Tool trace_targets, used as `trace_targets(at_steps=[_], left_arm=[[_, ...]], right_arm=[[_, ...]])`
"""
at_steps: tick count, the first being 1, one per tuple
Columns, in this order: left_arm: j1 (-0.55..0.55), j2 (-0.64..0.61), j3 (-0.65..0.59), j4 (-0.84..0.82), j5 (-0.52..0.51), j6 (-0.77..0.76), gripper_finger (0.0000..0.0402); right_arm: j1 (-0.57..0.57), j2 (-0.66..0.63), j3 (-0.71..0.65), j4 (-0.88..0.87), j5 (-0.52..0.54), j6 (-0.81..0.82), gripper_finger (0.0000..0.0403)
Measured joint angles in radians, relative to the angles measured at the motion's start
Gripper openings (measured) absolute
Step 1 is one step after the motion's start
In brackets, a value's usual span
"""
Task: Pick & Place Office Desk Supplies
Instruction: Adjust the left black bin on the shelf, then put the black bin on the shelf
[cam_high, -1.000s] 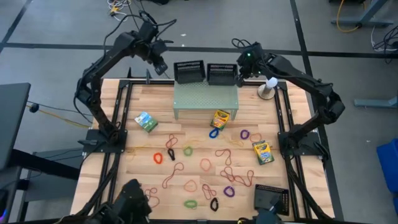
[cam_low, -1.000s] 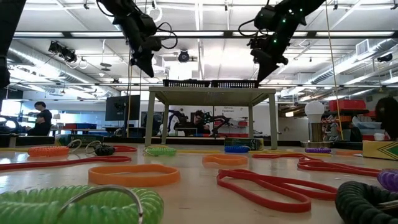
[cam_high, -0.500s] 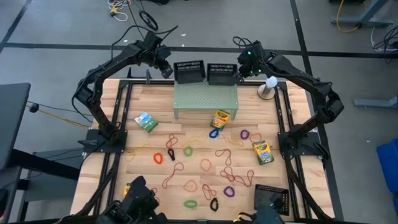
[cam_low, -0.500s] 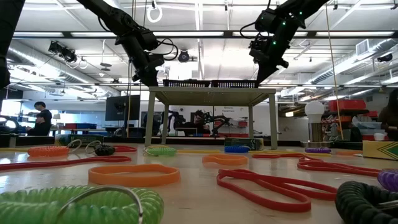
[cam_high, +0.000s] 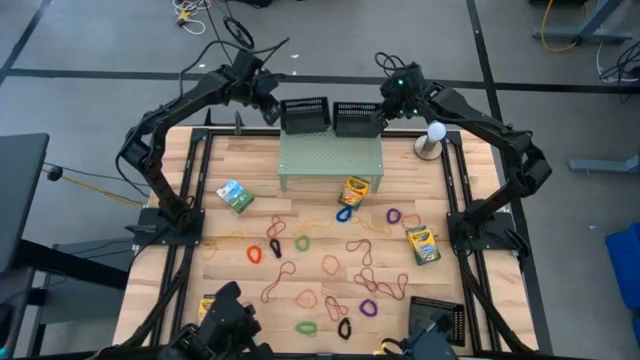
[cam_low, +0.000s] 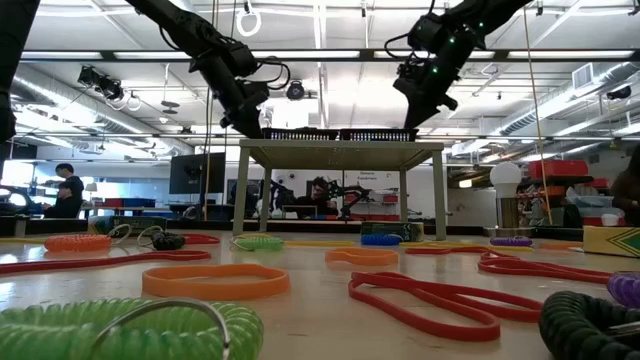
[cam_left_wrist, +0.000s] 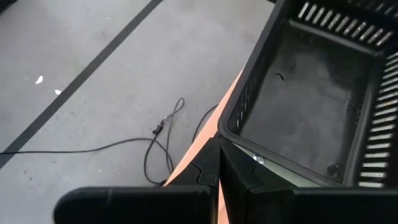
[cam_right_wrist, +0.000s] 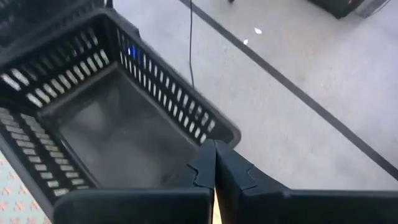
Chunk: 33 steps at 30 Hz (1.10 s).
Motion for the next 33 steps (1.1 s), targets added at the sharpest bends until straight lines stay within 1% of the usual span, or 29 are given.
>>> trace_targets(at_steps=[4,15,23,26,29,31,33], left_arm=[[-0.001,0.0,0.0,0.015,0.026,0.0,0.0007],[-0.006,0.0,0.0,0.071,0.051,0.0,0.0007],[-0.013,-0.007,0.0,0.034,0.042,0.017,0.0007],[-0.012,-0.054,0.0,0.017,0.037,0.03,0.0007],[-0.012,-0.126,-0.001,-0.013,0.044,0.03,0.0007],[-0.016,-0.19,-0.038,0.019,0.061,0.018,0.0007],[-0.033,-0.271,-0.118,0.085,0.086,-0.007,0.0007]], right_arm=[[0.003,-0.018,0.0,0.019,-0.001,-0.009,0.0005],[0.026,-0.075,0.0,0.041,-0.001,-0.024,0.0005],[0.064,-0.08,0.0,0.034,0.001,-0.032,0.0005],[0.095,-0.083,0.0,0.025,0.002,-0.058,0.0005],[0.142,-0.102,0.0,0.0,0.002,-0.074,0.0005],[0.189,-0.121,0.0,-0.024,0.02,-0.072,0.0005],[0.249,-0.142,-0.022,0.0,0.042,-0.063,0.0004]])
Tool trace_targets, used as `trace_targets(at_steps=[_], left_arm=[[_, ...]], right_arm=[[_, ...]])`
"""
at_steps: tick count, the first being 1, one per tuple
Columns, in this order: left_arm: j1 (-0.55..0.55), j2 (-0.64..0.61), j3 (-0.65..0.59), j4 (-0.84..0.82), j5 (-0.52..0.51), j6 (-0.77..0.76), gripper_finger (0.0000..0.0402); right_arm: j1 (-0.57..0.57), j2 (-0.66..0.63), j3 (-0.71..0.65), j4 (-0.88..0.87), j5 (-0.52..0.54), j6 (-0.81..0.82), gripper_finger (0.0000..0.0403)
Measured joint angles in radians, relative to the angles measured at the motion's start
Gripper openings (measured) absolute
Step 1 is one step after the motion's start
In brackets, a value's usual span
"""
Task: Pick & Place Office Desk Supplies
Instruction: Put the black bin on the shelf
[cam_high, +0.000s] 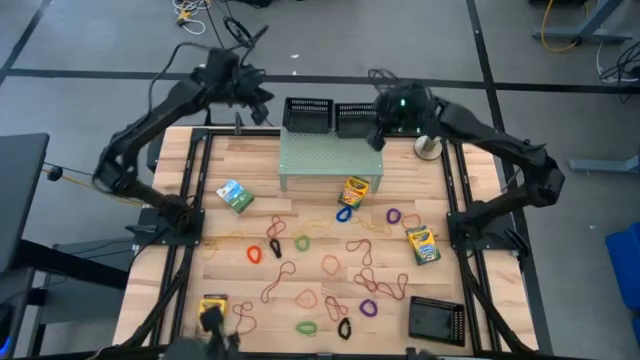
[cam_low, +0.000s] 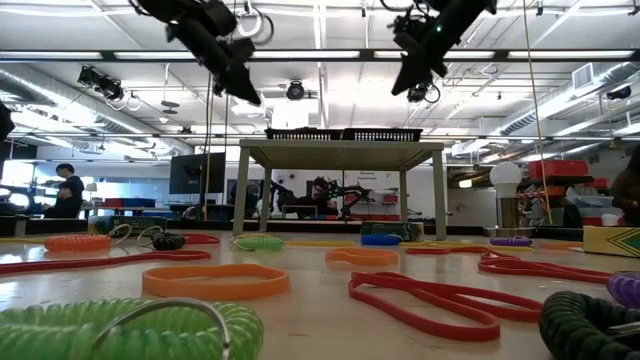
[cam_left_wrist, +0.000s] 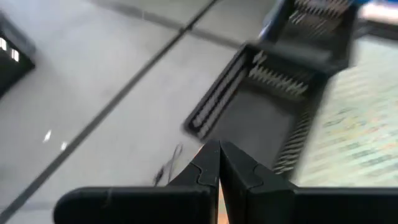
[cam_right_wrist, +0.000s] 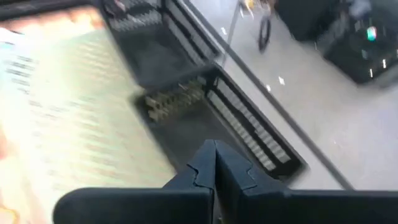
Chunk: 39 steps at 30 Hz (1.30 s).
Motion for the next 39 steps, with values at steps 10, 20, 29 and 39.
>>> trace_targets(at_steps=[10,20,29,39], left_arm=[[-0.217,-0.456,-0.666,0.546,0.033,-0.187,0.0007],[-0.453,-0.6,-1.006,0.876,0.012,-0.393,0.0007],[-0.64,-0.582,-1.108,1.089,-0.121,-0.37,0.0007],[-0.747,-0.548,-1.111,1.115,-0.279,-0.337,0.0007]], right_arm=[[0.345,-0.14,-0.359,0.372,0.013,0.163,0.0002],[0.738,-0.15,-0.374,0.113,0.242,0.468,0.0003],[1.069,-0.075,-0.343,-0.165,0.256,0.906,0.0004],[1.313,0.179,-0.208,-0.392,0.073,1.248,0.0069]])
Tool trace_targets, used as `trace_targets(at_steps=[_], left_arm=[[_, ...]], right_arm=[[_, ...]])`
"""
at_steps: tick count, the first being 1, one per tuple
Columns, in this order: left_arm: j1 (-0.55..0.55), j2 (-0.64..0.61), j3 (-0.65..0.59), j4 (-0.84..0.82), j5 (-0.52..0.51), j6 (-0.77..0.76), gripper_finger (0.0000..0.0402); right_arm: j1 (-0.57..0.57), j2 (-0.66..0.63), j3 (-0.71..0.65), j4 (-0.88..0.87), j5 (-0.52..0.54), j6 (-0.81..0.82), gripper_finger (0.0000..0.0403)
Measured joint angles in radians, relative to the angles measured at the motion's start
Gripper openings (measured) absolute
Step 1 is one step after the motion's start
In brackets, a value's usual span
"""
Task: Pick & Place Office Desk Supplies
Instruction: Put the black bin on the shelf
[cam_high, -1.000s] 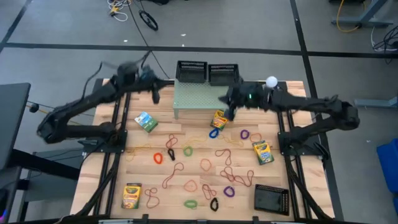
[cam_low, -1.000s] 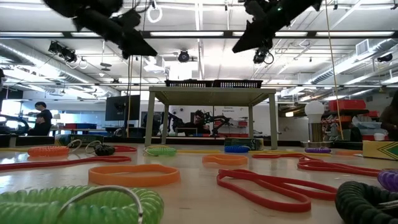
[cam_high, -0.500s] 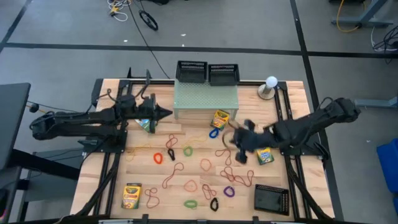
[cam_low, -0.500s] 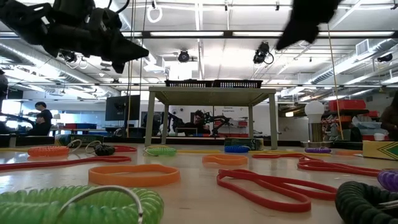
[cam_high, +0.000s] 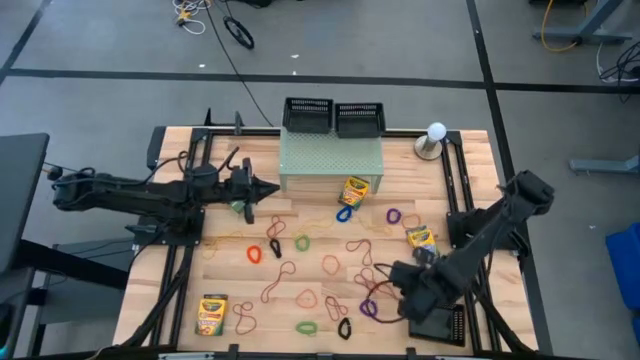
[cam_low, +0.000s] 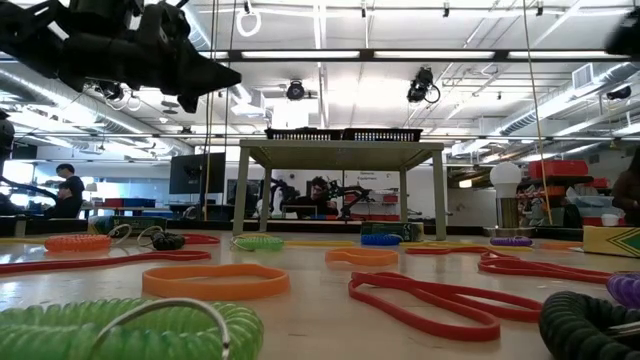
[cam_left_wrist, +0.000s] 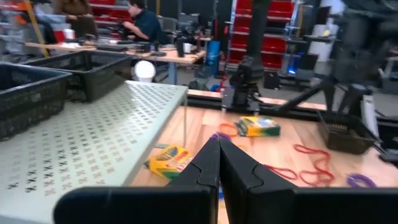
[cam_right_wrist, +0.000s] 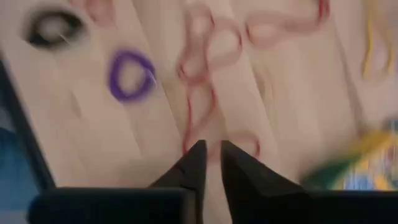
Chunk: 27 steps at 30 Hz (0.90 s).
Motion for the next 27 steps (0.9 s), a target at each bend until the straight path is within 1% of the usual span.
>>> trace_targets(at_steps=[4,6,9,11,15,17,24,27], left_arm=[[-0.014,0.031,0.0,0.031,-0.021,-0.001,0.0007],[-0.024,0.047,0.0,0.05,-0.022,-0.001,0.0007],[-0.033,0.075,0.0,0.069,-0.023,-0.001,0.0007],[-0.037,0.096,0.0,0.081,-0.023,0.0,0.0007],[-0.045,0.146,0.0,0.129,-0.023,0.007,0.0007],[-0.045,0.17,0.0,0.157,-0.02,0.008,0.0007],[-0.045,0.234,0.001,0.215,-0.019,0.006,0.0007],[-0.045,0.246,0.001,0.216,-0.019,-0.005,0.0007]], right_arm=[[0.057,0.023,0.005,-0.061,-0.079,0.11,0.0116],[0.085,0.021,0.006,-0.079,-0.089,0.143,0.0134],[0.118,0.009,-0.009,-0.107,-0.09,0.182,0.0147],[0.13,0.006,-0.047,-0.093,-0.103,0.194,0.0149],[0.131,0.006,-0.131,-0.01,-0.164,0.193,0.015],[0.131,0.005,-0.164,0.024,-0.177,0.193,0.0151],[0.129,0.005,-0.23,0.131,-0.228,0.167,0.0144],[0.125,0.005,-0.241,0.125,-0.259,0.138,0.0135]])
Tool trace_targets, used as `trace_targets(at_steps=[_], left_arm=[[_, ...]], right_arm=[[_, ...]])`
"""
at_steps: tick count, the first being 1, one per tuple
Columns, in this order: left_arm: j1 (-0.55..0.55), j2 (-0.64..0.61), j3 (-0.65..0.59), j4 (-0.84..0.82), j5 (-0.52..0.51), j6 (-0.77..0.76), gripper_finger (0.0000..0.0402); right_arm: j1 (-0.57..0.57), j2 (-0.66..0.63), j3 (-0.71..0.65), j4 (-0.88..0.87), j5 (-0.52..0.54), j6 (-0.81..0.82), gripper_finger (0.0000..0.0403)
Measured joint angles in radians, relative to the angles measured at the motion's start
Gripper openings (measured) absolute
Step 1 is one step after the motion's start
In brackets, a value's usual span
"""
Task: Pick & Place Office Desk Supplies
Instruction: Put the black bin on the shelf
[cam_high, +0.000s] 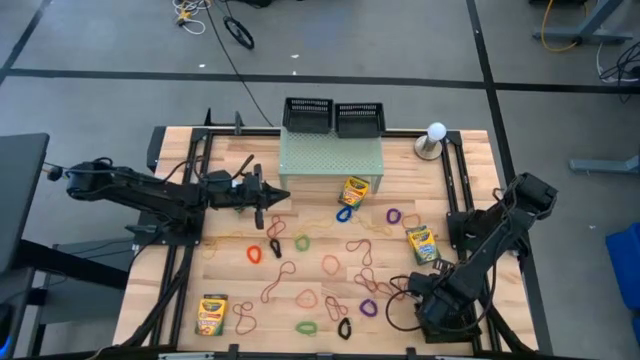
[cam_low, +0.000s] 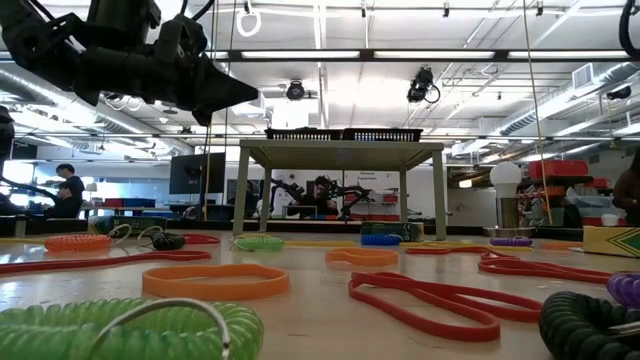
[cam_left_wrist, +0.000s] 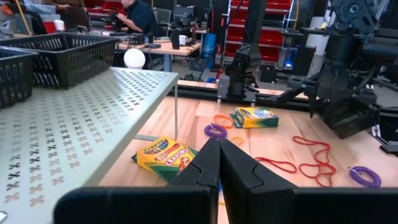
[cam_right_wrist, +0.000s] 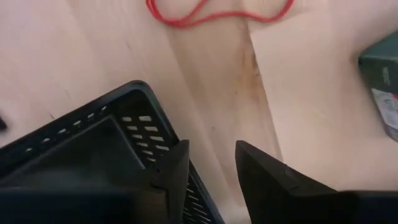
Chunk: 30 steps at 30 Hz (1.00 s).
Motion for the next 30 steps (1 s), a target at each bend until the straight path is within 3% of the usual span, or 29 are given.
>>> trace_targets(at_steps=[7,12,17,25,30], left_arm=[[0.0,0.004,0.0,0.001,0.0,-0.019,0.0007],[0.0,0.003,0.0,0.0,0.0,-0.04,0.0007],[-0.008,0.004,0.0,-0.001,0.0,-0.034,0.0007],[-0.053,0.004,0.0,-0.001,-0.001,-0.028,0.0007],[-0.066,0.003,0.0,-0.001,-0.002,-0.041,0.0007]], right_arm=[[-0.024,-0.049,0.016,-0.05,-0.025,-0.041,0.0153],[-0.021,-0.065,0.018,0.008,-0.082,-0.086,0.0179],[-0.01,-0.063,0.018,0.041,-0.121,-0.137,0.018],[-0.007,-0.063,-0.074,0.238,-0.133,-0.147,0.0142],[-0.024,-0.063,-0.091,0.261,-0.154,-0.147,0.0074]])
